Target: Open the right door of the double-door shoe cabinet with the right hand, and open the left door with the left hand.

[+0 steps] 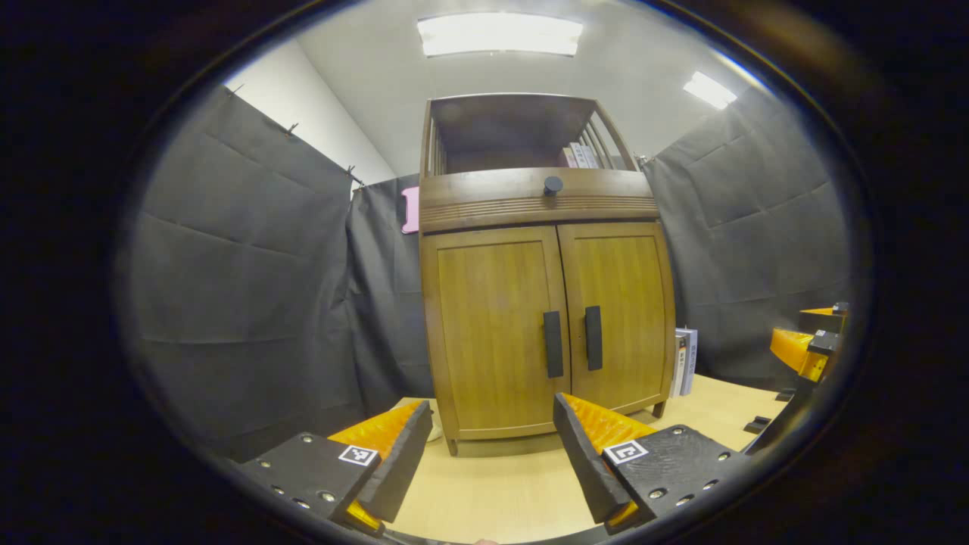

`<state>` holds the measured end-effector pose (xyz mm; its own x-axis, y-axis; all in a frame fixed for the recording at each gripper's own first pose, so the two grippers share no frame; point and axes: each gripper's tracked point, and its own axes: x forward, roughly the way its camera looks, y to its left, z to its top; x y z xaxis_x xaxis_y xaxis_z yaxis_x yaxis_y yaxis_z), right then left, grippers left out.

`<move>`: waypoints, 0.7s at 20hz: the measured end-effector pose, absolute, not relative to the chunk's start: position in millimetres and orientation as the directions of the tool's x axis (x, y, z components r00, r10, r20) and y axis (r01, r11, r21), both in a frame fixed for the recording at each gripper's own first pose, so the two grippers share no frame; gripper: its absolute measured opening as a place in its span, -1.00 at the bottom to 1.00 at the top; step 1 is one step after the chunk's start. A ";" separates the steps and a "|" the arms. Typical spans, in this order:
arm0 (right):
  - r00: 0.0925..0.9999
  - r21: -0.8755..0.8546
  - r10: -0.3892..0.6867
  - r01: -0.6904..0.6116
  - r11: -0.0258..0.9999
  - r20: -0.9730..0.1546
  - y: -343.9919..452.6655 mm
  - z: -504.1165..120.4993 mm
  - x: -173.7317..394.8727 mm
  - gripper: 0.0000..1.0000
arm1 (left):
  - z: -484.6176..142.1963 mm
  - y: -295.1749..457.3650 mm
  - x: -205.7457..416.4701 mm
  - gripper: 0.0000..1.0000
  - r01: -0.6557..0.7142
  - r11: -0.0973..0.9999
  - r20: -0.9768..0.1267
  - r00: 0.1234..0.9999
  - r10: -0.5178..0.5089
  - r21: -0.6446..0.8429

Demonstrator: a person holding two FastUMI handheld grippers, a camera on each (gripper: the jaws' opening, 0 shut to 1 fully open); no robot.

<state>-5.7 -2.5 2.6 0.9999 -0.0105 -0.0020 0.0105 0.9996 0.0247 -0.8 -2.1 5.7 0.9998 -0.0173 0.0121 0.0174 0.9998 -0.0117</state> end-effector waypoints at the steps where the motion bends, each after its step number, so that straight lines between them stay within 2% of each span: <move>1: 1.000 0.025 -0.010 0.010 1.000 0.000 -1.7 3.6 -4.8 0.90 | 5.9 -2.6 -0.8 0.97 0.020 1.000 0.015 1.000 -0.020 -0.013; 8: 1.000 0.047 0.007 -0.007 0.999 -0.004 6.3 5.1 12.7 0.90 | 9.6 -5.8 2.2 0.97 0.037 0.999 0.025 0.999 -0.037 -0.017; 14: 0.998 0.068 0.057 -0.056 0.996 -0.008 25.5 12.8 55.0 0.90 | 13.6 -4.0 8.0 0.96 0.026 0.999 0.040 0.999 -0.025 -0.019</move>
<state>55.0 25.5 12.8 0.9984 0.0566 -0.0083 -0.0559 0.9961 0.0681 8.0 -4.0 13.6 0.9989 -0.0251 0.0403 0.0259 0.9995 -0.0192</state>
